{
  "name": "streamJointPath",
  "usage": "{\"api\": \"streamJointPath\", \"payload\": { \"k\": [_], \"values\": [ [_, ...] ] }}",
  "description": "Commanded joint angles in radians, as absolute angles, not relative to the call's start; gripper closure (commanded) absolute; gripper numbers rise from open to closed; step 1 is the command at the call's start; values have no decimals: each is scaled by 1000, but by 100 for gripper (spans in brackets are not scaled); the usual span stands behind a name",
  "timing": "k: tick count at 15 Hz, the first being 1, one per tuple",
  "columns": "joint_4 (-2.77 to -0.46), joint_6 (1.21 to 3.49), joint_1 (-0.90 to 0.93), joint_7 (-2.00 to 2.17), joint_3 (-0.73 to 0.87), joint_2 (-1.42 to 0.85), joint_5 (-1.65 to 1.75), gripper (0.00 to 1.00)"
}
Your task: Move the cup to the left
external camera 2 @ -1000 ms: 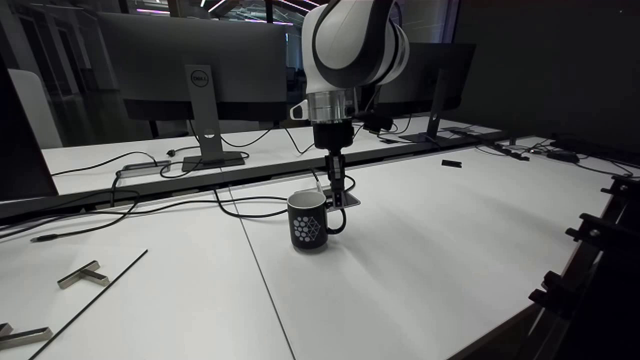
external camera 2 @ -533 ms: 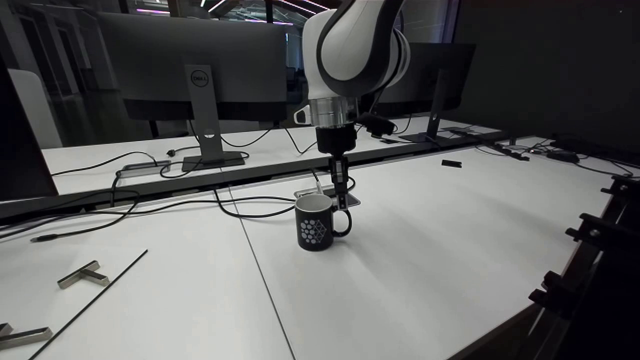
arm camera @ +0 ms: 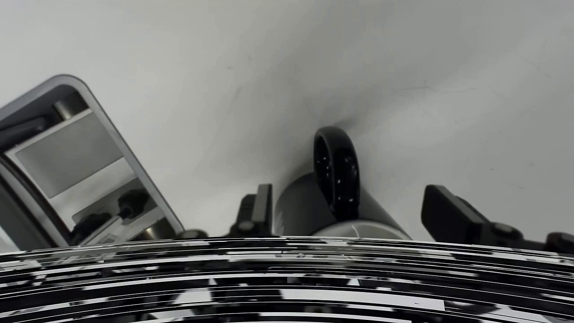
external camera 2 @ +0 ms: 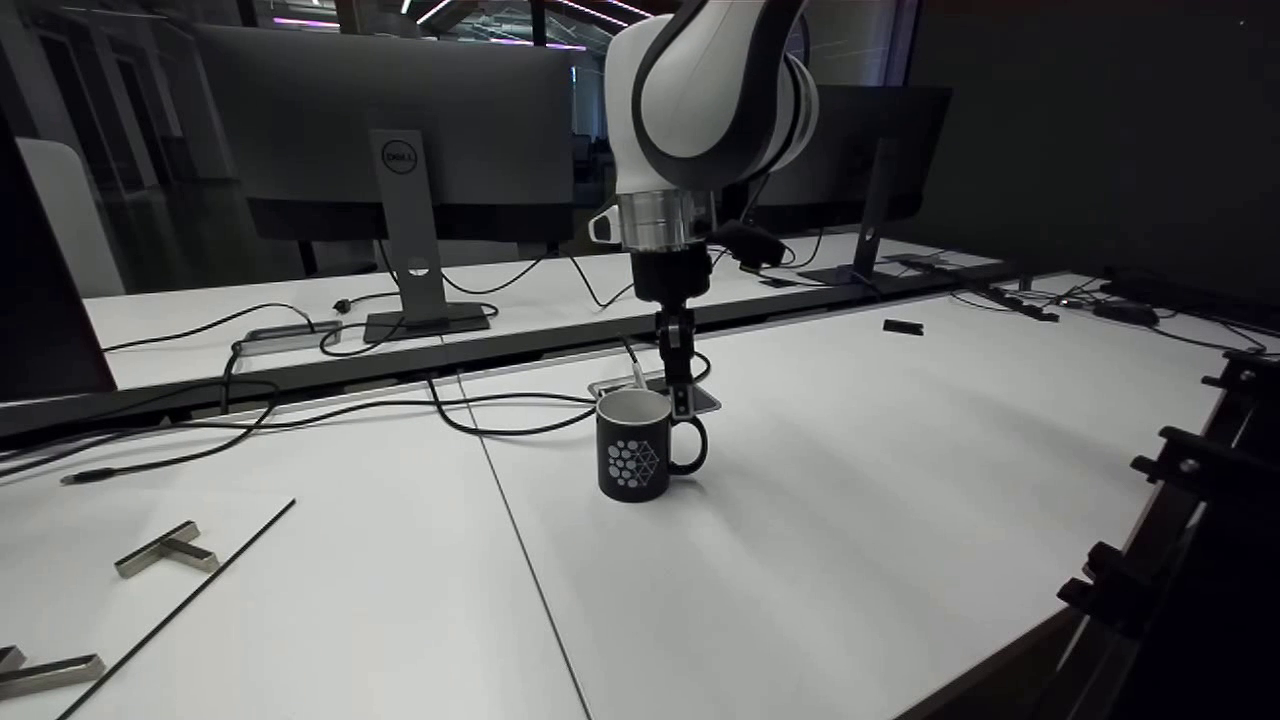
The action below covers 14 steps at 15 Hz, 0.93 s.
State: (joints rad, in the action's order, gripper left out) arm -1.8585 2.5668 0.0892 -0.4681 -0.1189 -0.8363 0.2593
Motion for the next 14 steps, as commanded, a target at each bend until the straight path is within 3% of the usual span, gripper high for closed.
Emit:
{"api": "streamJointPath", "payload": {
  "k": [1,9,14],
  "values": [
    [-1862,2567,84,-444,-112,-826,273,0],
    [-2142,2577,-92,-561,-180,-613,217,0],
    [-2347,2705,-173,-619,-178,-439,211,0]
  ]
}}
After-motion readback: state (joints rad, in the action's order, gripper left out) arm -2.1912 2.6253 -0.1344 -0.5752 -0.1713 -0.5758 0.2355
